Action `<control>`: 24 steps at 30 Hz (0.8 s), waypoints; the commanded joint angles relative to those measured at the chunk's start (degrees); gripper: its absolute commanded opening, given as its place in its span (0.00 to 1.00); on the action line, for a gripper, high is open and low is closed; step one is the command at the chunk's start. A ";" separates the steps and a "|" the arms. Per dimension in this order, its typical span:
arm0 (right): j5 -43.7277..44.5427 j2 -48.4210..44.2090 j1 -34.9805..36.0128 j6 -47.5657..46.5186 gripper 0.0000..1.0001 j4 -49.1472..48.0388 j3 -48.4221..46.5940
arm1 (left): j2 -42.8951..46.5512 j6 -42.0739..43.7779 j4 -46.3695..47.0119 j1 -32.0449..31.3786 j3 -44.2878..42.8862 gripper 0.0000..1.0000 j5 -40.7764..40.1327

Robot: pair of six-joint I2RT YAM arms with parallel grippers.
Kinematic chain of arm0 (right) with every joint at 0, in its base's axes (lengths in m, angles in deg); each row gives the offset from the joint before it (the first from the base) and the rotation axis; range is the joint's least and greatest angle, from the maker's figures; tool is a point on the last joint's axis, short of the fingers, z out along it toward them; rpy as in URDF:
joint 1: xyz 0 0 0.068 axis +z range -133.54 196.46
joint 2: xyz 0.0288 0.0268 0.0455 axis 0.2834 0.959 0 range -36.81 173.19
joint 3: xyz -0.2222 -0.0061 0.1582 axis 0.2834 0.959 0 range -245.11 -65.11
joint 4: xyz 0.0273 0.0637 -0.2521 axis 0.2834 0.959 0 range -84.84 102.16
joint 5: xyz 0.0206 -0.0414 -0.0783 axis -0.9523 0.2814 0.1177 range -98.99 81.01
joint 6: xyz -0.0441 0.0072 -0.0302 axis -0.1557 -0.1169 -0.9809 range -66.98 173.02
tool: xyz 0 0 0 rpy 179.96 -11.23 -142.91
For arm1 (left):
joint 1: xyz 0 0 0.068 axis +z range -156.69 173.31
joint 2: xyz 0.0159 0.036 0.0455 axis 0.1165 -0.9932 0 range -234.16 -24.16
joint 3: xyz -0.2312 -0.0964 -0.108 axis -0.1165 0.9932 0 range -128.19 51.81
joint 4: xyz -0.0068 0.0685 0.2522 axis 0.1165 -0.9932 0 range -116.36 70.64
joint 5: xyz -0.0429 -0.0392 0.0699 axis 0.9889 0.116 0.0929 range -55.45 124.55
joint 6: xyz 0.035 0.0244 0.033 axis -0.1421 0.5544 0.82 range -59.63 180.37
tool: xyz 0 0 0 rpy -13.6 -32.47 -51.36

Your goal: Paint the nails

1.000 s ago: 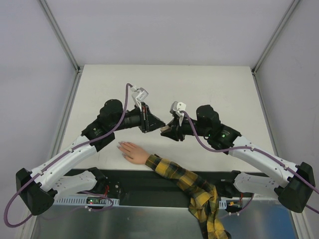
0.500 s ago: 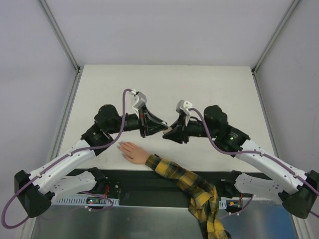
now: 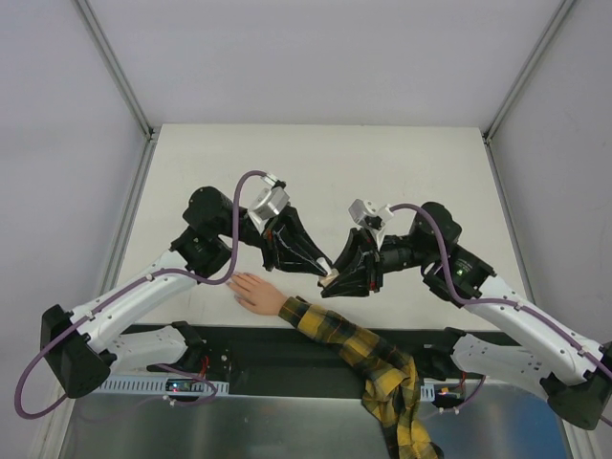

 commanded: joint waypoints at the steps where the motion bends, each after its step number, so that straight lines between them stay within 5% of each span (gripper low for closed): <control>1: -0.18 -4.64 -0.21 -1.56 0.00 -14.35 -7.47 | -1.09 2.03 -8.22 -0.53 2.01 0.04 1.23; 4: 2.72 -4.46 -0.04 -8.64 0.00 -6.02 -8.34 | 0.58 2.73 -14.86 -0.36 0.88 0.17 -6.83; 8: 6.67 -4.11 -0.13 -16.15 0.00 3.59 -9.84 | 5.48 2.13 -20.79 0.78 -0.27 0.55 -15.74; 11: 10.01 -3.32 0.05 -20.88 0.00 9.57 -11.07 | 10.68 0.89 -22.28 1.93 0.69 0.72 -20.49; 16: 17.65 -2.53 0.05 -22.49 0.00 12.31 -11.16 | 17.27 0.63 -26.14 2.19 0.70 0.81 -25.41; 24: 38.91 1.16 2.60 -21.61 0.00 13.97 -12.30 | 18.25 -6.58 -28.44 1.84 0.78 0.76 -50.36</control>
